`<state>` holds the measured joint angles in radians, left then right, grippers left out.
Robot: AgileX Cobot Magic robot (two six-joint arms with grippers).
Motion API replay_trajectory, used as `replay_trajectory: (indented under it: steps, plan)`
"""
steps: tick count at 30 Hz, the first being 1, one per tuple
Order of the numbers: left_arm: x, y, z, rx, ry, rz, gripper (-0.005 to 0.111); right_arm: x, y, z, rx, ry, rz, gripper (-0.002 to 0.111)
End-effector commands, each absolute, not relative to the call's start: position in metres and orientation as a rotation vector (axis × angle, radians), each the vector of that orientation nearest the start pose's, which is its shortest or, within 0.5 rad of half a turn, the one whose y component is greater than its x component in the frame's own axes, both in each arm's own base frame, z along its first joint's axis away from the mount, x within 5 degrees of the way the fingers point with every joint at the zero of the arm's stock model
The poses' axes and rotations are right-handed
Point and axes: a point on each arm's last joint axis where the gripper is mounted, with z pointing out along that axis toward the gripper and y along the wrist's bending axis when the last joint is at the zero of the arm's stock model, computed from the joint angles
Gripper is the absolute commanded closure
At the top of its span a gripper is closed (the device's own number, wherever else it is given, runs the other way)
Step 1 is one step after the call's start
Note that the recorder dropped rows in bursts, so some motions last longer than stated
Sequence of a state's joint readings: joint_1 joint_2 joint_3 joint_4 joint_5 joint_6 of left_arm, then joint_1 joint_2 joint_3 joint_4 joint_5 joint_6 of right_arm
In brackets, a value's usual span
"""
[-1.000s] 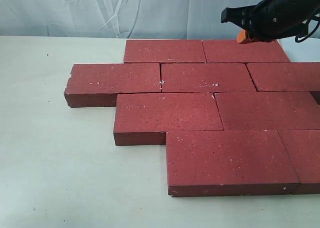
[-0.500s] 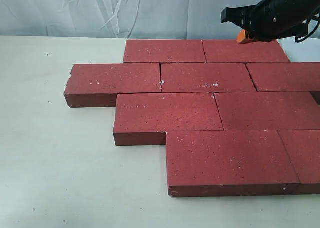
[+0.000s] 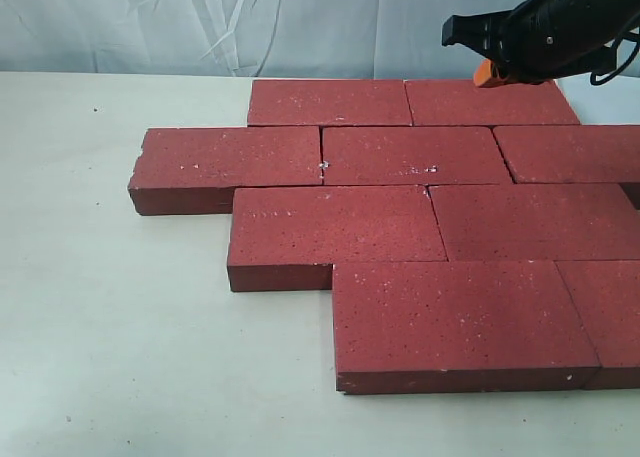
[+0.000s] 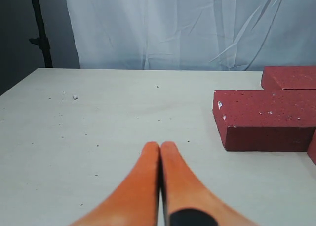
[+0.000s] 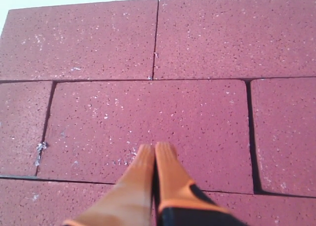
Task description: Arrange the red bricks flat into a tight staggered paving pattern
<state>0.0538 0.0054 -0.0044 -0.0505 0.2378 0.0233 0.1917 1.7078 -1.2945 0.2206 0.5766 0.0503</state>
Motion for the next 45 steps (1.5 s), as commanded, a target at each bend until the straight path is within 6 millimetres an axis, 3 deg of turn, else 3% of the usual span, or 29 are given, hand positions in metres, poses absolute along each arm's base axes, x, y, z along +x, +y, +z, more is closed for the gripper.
replay_trajectory:
  steps: [1,20,25,33,40,45]
  plan:
    - [0.055,0.002,0.191,-0.058,1.722,0.002,0.107,0.366,0.08,0.278,-0.007,2.446,0.324,0.109]
    - [0.055,0.002,0.191,-0.052,1.722,0.011,0.107,0.308,0.07,0.377,-0.025,2.16,0.367,0.109]
    - [0.055,0.002,0.191,-0.052,1.722,0.011,0.107,0.276,0.064,0.412,-0.033,2.045,0.381,0.109]
    - [0.055,0.002,0.191,-0.052,1.722,0.011,0.107,0.204,0.05,0.469,-0.048,1.813,0.403,0.109]
    - [0.055,0.002,0.191,-0.052,1.722,0.011,0.107,0.163,0.042,0.491,-0.056,1.699,0.412,0.109]
    - [0.055,0.002,0.191,-0.052,1.722,0.011,0.107,0.159,0.041,0.492,-0.057,1.693,0.412,0.109]
